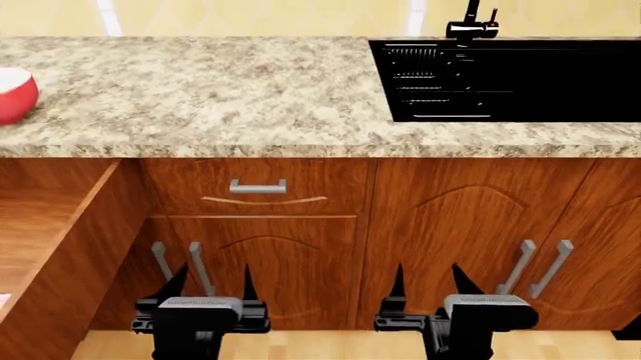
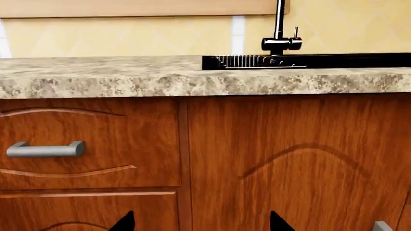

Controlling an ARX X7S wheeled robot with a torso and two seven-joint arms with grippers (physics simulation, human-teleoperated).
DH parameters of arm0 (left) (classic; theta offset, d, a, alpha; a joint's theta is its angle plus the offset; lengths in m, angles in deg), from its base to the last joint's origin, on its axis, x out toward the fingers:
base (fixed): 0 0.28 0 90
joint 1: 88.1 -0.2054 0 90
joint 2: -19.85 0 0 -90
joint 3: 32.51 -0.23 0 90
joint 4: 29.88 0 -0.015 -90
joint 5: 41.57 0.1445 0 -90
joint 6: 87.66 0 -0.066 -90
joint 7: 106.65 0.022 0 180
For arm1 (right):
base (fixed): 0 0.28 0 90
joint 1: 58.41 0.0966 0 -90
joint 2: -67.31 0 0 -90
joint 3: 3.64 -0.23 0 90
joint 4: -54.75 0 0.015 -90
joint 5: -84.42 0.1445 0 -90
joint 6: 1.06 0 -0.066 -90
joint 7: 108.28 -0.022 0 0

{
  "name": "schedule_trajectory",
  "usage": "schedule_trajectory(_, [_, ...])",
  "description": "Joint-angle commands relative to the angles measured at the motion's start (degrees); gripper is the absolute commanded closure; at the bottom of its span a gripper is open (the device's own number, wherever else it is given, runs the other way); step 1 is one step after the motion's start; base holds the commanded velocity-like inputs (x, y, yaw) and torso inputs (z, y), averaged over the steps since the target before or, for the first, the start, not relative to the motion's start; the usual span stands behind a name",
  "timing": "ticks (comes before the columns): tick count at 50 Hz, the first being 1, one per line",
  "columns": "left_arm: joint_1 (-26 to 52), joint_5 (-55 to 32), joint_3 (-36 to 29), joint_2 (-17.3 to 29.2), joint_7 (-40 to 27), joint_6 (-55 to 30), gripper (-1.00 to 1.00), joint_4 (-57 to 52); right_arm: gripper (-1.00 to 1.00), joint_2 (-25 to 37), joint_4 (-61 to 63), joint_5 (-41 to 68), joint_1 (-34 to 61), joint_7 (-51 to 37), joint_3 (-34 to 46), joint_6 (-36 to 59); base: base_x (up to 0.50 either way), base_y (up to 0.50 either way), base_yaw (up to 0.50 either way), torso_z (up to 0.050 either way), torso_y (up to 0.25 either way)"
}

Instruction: Place the bar in the bowl and close the drawer.

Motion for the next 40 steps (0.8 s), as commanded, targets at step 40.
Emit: schedule_trajectory(40, [18.2, -52.5, 19.5, 23.5, -23.7, -77.9, -1.00, -55.8, -1.00, 24.3, 56.0, 31.9, 9.3, -9.1, -15.4, 63.8, 0.00, 0.00, 0.00, 0.049, 0.000])
